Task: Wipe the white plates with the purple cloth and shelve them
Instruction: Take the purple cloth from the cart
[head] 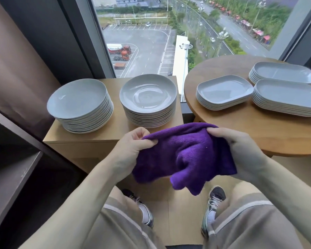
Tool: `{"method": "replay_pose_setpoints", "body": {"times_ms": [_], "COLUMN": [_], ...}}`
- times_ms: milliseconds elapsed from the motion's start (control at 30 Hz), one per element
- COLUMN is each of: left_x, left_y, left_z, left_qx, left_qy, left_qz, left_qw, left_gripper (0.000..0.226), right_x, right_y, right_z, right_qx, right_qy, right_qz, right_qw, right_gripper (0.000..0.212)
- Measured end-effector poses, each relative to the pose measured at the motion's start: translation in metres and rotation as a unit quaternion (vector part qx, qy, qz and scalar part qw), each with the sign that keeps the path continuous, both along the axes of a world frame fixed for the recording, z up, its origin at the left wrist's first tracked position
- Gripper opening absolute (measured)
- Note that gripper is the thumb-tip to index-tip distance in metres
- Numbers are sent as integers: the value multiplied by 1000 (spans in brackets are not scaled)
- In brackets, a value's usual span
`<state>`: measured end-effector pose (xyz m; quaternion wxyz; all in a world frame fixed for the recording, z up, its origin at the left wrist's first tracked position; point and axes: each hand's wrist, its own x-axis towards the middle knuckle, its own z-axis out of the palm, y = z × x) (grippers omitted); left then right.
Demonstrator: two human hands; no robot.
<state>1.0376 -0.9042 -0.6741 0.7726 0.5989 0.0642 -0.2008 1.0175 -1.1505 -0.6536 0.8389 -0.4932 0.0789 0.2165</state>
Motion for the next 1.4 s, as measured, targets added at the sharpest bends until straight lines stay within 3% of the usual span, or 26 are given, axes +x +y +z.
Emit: {"method": "replay_pose_setpoints", "body": {"times_ms": [100, 200, 300, 400, 533, 600, 767, 833, 933, 1033, 1133, 1267, 1400], "left_x": [0, 0, 1, 1, -1, -3, -7, -5, 0, 6, 3, 1, -17], "left_y": [-1, 0, 2, 4, 2, 0, -10, -10, -6, -7, -10, -14, -42], "left_z": [-2, 0, 2, 5, 8, 8, 2, 5, 16, 22, 29, 6, -10], "left_qx": [-22, -33, -45, -49, -76, -86, -86, -108, -130, -114, -120, -190, -163], "left_qy": [-3, -5, -4, -5, 14, 30, 72, 86, 81, 44, 35, 102, 116], "left_qz": [10, 0, 25, 38, 51, 50, 28, 35, 79, 135, 137, 73, -25], "left_qw": [1000, 999, 999, 998, 996, 995, 993, 990, 985, 983, 983, 974, 980], "left_gripper": [19, 34, 31, 21, 27, 28, 30, 29, 30, 58, 63, 24, 38], "right_x": [-2, -3, 0, 2, 3, 2, 0, 2, 6, 6, 2, -4, -7], "right_y": [2, 0, -2, -2, -9, -11, -16, -19, -20, -13, -6, 2, 11], "right_z": [1, -1, -6, -9, -2, 3, 7, 11, 10, 6, 6, 17, 26], "right_qx": [43, 61, -2, -69, -48, -31, 75, 49, -15, -31, -37, -12, 3], "right_qy": [13, 10, -6, 2, -20, -57, -74, -70, -59, -34, -39, -129, -190], "right_qz": [21, 63, 122, 177, 238, 239, 189, 178, 218, 260, 274, 162, 129], "right_qw": [999, 996, 993, 982, 970, 969, 976, 980, 974, 964, 960, 978, 973], "right_gripper": [32, 37, 48, 35, 38, 40, 66, 69, 55, 40, 40, 52, 62]}}
